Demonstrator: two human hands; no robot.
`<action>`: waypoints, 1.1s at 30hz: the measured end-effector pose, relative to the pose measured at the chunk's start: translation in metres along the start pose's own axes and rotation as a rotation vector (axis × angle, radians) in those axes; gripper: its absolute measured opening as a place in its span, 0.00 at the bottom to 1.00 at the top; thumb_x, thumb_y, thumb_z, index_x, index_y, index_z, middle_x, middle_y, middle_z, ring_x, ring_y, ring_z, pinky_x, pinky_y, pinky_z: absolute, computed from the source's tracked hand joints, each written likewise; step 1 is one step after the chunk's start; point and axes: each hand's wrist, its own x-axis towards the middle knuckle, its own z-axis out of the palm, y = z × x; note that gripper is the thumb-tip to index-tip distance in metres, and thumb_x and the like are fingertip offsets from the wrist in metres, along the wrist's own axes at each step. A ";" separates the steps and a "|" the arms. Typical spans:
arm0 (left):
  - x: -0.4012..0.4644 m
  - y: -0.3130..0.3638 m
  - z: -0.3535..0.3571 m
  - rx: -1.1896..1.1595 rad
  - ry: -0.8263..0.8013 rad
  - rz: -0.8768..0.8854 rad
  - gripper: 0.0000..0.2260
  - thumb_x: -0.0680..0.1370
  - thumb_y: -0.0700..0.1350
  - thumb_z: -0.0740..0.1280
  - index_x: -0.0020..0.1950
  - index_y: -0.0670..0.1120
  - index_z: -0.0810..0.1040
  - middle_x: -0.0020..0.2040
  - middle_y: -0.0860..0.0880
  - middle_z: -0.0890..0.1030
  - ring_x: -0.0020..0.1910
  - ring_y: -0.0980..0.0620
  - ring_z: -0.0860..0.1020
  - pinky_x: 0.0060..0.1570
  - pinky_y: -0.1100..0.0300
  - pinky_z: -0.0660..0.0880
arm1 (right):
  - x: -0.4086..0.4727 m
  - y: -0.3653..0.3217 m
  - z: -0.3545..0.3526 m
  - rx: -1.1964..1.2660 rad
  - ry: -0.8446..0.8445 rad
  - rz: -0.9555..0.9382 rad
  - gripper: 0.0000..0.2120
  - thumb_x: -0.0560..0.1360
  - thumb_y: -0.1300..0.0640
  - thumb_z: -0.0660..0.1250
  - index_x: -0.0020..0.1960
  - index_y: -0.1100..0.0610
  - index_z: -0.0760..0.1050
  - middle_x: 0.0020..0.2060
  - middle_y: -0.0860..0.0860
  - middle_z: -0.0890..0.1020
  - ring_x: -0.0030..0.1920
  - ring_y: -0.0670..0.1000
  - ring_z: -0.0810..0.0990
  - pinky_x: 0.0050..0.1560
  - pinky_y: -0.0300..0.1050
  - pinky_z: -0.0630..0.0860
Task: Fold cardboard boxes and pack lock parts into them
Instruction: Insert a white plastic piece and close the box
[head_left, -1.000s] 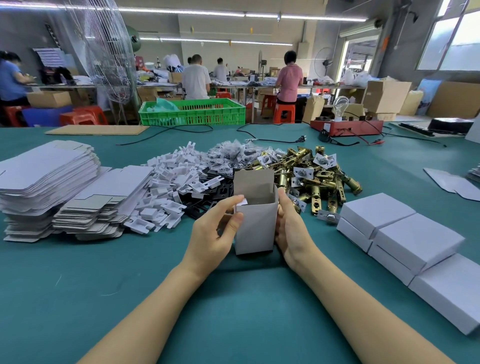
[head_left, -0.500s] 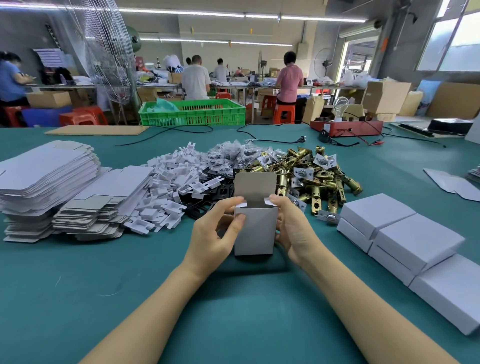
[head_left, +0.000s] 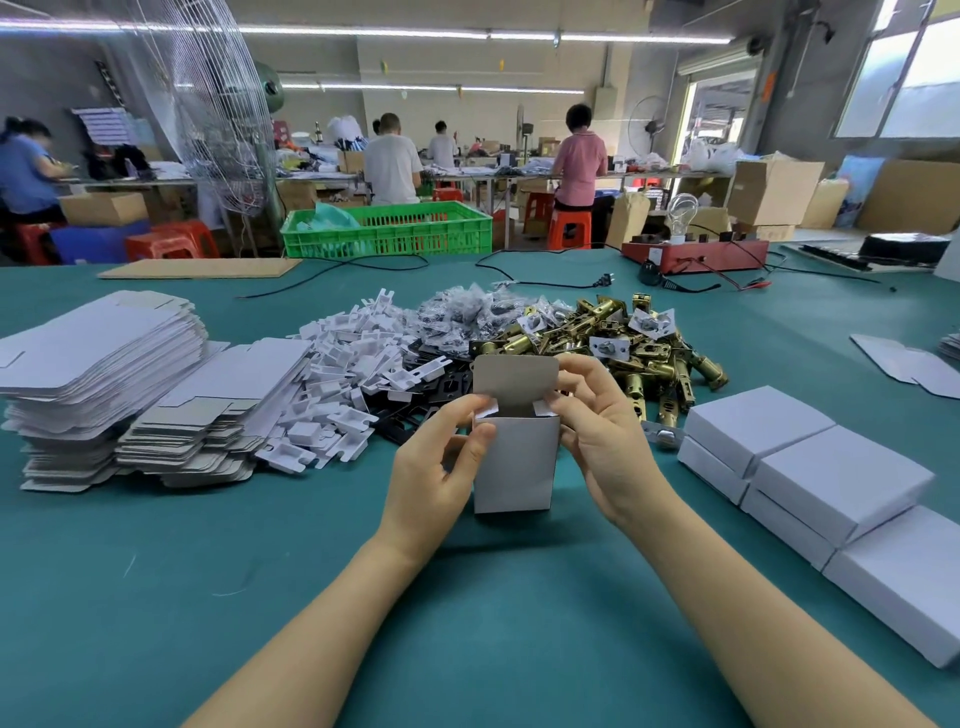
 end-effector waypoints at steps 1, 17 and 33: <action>0.000 0.000 0.000 0.003 0.006 0.000 0.13 0.79 0.45 0.65 0.58 0.62 0.73 0.49 0.67 0.79 0.39 0.66 0.78 0.40 0.76 0.70 | 0.000 -0.001 0.001 0.000 0.002 -0.008 0.14 0.79 0.66 0.61 0.49 0.48 0.76 0.46 0.52 0.80 0.47 0.52 0.78 0.40 0.39 0.75; 0.002 -0.002 0.000 -0.086 0.009 -0.055 0.12 0.78 0.45 0.65 0.56 0.61 0.74 0.44 0.66 0.78 0.29 0.63 0.76 0.31 0.73 0.68 | -0.013 0.002 0.016 -0.139 0.139 -0.089 0.11 0.75 0.46 0.65 0.42 0.54 0.73 0.40 0.52 0.78 0.43 0.51 0.76 0.47 0.46 0.72; 0.003 -0.003 -0.001 -0.089 -0.018 -0.087 0.11 0.79 0.47 0.63 0.58 0.62 0.73 0.45 0.65 0.80 0.31 0.60 0.75 0.32 0.71 0.69 | -0.011 0.004 0.014 -0.307 0.138 -0.166 0.05 0.80 0.54 0.61 0.49 0.54 0.73 0.39 0.44 0.77 0.37 0.38 0.74 0.40 0.31 0.70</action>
